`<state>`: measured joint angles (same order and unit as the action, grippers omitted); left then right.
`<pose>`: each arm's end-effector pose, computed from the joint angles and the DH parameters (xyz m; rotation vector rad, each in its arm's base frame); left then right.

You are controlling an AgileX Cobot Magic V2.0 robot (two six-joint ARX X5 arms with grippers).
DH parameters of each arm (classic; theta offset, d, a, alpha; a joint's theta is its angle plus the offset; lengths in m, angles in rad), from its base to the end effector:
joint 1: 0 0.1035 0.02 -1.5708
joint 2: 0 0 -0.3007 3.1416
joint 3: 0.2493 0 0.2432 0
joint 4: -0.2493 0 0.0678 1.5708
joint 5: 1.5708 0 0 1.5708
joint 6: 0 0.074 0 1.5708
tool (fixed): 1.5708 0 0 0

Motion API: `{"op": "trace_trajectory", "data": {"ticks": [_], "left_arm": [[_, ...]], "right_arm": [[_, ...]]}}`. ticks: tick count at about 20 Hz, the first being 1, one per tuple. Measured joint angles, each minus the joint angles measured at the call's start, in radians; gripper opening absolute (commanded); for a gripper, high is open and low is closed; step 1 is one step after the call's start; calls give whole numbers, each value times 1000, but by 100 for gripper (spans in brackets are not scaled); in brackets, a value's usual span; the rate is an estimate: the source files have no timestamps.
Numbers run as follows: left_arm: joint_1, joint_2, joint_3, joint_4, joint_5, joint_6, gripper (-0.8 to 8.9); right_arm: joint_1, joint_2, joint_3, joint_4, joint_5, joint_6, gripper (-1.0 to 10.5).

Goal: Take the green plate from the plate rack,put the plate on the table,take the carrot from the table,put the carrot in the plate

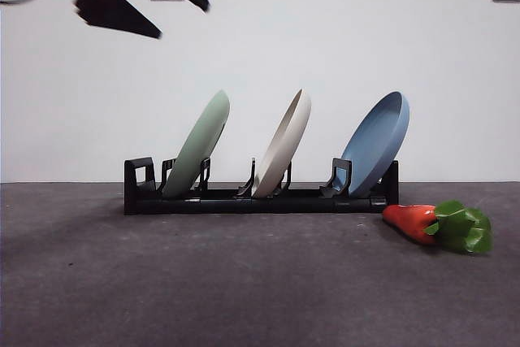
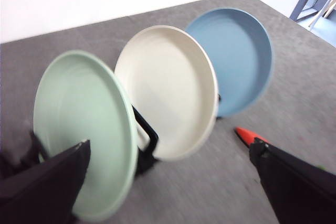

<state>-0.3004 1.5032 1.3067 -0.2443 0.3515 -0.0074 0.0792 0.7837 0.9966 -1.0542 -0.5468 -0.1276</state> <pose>0.3427 -0.1328 0.3578 -0.0185 0.4508 -0.6395 0.1086 0.0472 0.3265 0.0816 0.7909 0.6390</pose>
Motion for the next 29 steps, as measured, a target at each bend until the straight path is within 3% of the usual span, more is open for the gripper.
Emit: {"op": "trace_trajectory", "data": {"ticks": [6, 13, 14, 17, 19, 22, 29], "left_arm": [[-26, 261, 172, 60, -81, 0, 593], [-37, 422, 187, 103, -118, 0, 590], [-39, 428, 187, 104, -120, 0, 531], [-48, 430, 187, 108, -124, 0, 179], [-50, 430, 187, 107, -113, 0, 84], [-50, 430, 187, 106, -97, 0, -3], [-44, 423, 193, 104, -77, -21, -8]], "right_arm": [[0, 11, 0, 0, 0, 0, 599], [0, 14, 0, 0, 0, 0, 598], [0, 14, 0, 0, 0, 0, 598], [0, 14, 0, 0, 0, 0, 598], [0, 14, 0, 0, 1, 0, 598], [0, 14, 0, 0, 1, 0, 598], [0, 14, 0, 0, 0, 0, 598]]}}
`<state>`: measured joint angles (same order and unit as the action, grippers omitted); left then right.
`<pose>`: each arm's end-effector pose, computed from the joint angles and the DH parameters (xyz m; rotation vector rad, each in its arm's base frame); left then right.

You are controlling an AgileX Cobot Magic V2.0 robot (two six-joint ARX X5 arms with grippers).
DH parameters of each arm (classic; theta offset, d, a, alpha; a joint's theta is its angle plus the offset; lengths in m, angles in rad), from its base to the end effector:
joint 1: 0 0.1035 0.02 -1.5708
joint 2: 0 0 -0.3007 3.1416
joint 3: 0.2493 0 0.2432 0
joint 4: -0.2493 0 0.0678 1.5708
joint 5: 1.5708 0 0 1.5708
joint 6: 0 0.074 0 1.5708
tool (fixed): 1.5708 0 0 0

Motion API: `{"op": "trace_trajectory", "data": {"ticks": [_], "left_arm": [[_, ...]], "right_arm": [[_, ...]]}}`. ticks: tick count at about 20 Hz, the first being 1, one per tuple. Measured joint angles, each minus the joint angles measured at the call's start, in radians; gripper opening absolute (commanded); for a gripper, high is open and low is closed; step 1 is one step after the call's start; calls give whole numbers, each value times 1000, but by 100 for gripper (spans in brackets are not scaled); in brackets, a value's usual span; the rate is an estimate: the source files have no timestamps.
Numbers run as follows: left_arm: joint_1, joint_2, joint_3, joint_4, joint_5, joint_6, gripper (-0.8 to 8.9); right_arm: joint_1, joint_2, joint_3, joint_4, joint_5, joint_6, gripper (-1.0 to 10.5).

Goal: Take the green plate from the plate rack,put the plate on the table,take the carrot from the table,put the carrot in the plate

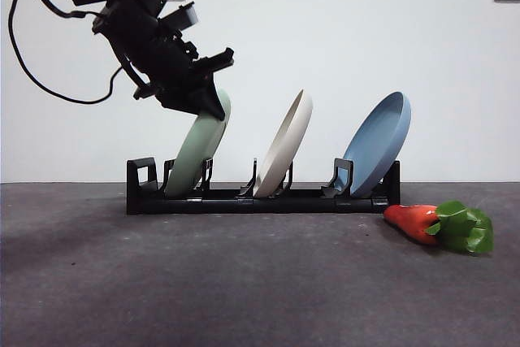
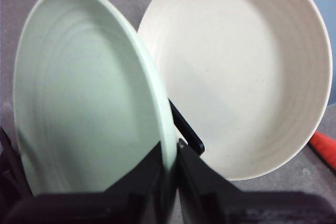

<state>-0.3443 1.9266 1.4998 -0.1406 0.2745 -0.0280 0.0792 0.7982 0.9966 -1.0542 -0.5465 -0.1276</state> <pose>0.4463 -0.1814 0.2677 -0.0063 0.5844 -0.5938 0.1118 0.0475 0.3252 0.0851 0.8052 0.6383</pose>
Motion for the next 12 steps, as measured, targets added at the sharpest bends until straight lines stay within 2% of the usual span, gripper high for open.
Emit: {"op": "trace_trajectory", "data": {"ticks": [6, 12], "left_arm": [[2, -19, 0, -12, 8, -35, -8], [-4, -142, 70, -94, 41, -52, -8]], "right_arm": [[0, 0, 0, 0, 0, 0, 598], [0, 0, 0, 0, 0, 0, 598]]}}
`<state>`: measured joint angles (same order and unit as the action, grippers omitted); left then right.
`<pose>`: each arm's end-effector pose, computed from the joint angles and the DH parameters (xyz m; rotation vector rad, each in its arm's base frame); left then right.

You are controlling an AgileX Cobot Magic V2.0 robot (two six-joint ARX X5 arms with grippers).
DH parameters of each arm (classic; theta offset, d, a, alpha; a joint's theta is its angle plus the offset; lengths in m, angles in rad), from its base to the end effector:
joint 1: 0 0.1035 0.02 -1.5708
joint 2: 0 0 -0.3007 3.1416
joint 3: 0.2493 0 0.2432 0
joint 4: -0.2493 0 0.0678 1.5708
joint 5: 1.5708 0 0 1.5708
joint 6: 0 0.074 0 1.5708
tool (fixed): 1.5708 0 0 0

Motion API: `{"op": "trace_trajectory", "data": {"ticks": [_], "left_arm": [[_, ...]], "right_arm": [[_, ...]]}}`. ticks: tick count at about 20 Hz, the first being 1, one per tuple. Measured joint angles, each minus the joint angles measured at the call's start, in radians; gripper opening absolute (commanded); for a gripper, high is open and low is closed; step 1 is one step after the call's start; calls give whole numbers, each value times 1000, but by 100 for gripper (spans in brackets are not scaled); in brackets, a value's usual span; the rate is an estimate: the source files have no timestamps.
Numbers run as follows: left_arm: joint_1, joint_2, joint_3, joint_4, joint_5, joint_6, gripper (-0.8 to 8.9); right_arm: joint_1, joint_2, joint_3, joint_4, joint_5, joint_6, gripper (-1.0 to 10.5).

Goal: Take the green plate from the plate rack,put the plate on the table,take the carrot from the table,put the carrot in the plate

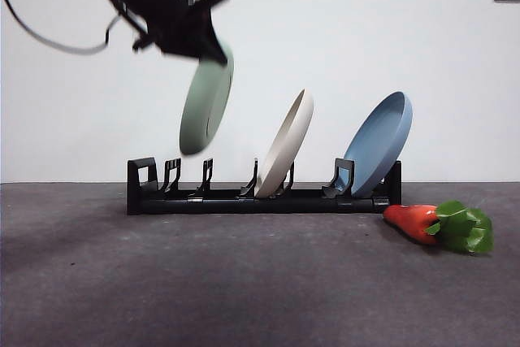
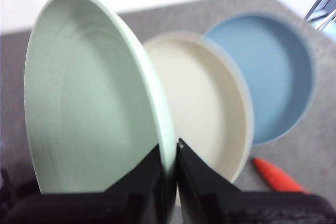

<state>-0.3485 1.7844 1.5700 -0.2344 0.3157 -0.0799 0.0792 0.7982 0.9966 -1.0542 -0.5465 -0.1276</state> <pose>0.4163 -0.1757 0.3459 -0.0681 0.4828 -0.6342 0.1118 0.0475 0.3252 0.0851 0.8052 0.6383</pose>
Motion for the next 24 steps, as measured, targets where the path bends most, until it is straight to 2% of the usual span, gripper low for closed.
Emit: {"op": "trace_trajectory", "data": {"ticks": [4, 7, 10, 12, 14, 18, 24], "left_arm": [[-18, -118, 18, -132, 2, 27, -8], [-85, -235, 18, -323, -38, 134, -8], [-214, -332, 19, -504, -174, 256, -7], [-321, -344, 19, -597, -311, 323, -7], [-418, -325, 9, -655, -403, 363, -7], [-557, -311, -137, -590, -537, 387, -7], [-629, -287, -463, -323, -650, 476, -7]], "right_arm": [[0, 0, 0, 0, 0, 0, 598], [0, 0, 0, 0, 0, 0, 598], [0, 0, 0, 0, 0, 0, 598], [0, 0, 0, 0, 0, 0, 598], [0, 0, 0, 0, 0, 0, 598], [0, 0, 0, 0, 0, 0, 598], [0, 0, 0, 0, 0, 0, 598]]}}
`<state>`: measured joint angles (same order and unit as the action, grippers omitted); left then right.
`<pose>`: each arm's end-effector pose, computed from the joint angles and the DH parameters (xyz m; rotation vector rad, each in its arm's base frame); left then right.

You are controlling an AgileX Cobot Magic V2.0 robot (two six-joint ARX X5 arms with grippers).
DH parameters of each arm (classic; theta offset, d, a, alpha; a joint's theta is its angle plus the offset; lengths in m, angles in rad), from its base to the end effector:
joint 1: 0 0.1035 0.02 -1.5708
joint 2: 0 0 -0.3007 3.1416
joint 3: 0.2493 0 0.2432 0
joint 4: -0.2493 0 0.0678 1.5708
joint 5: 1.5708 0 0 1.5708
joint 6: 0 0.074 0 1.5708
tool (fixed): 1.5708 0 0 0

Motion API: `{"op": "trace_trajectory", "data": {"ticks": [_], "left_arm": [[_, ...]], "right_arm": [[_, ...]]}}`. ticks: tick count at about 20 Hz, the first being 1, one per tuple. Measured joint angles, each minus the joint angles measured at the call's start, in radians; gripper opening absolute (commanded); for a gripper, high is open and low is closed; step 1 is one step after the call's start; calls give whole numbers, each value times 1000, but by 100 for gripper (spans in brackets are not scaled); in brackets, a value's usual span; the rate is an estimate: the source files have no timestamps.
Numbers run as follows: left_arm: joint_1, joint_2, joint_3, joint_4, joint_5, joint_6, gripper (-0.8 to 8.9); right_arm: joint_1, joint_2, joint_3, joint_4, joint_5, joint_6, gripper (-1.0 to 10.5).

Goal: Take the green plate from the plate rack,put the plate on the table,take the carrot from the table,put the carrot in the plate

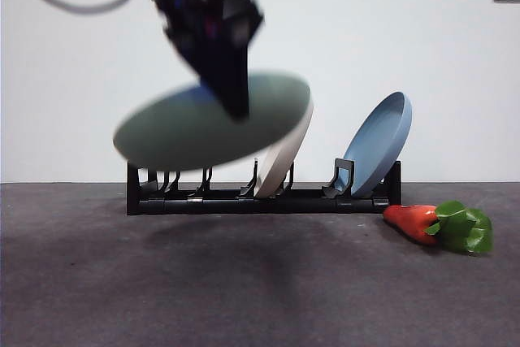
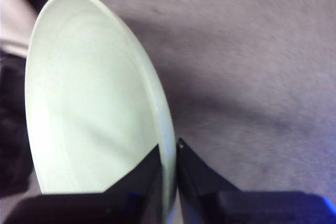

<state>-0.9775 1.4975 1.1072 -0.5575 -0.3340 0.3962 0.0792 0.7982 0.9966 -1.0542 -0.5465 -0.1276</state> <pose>0.1985 -0.2510 0.2574 0.9511 0.6484 -0.7520 0.1118 0.0475 0.3252 0.0851 0.8052 0.6383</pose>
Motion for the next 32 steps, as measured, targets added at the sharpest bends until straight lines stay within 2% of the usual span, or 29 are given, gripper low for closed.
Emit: {"op": "trace_trajectory", "data": {"ticks": [2, 6, 8, 12, 13, 16, 21, 26, 29, 32], "left_arm": [[-23, 42, -62, 74, -2, 34, -7], [-37, 181, -70, 168, -50, 77, -7], [-44, 234, -70, 204, -91, 88, -7], [-46, 283, -68, 237, -104, 91, 2], [-47, 283, -68, 237, -103, 87, 15], [-45, 286, -66, 220, -58, 50, 178], [-51, 294, -64, 208, -57, 21, 198], [-54, 210, -11, 125, -52, -68, 198], [-61, 68, 54, 61, -39, -177, 198], [-73, -106, 98, 28, 29, -311, 198]], "right_arm": [[0, 0, 0, 0, 0, 0, 598], [0, 0, 0, 0, 0, 0, 598], [0, 0, 0, 0, 0, 0, 598], [0, 0, 0, 0, 0, 0, 598], [0, 0, 0, 0, 0, 0, 598], [0, 5, 0, 0, 0, 0, 598], [0, 20, 0, 0, 0, 0, 598], [0, 49, 0, 50, 1, 1, 598], [0, 143, 0, 135, 39, 20, 598], [9, 285, 1, 246, 78, 45, 598]]}}
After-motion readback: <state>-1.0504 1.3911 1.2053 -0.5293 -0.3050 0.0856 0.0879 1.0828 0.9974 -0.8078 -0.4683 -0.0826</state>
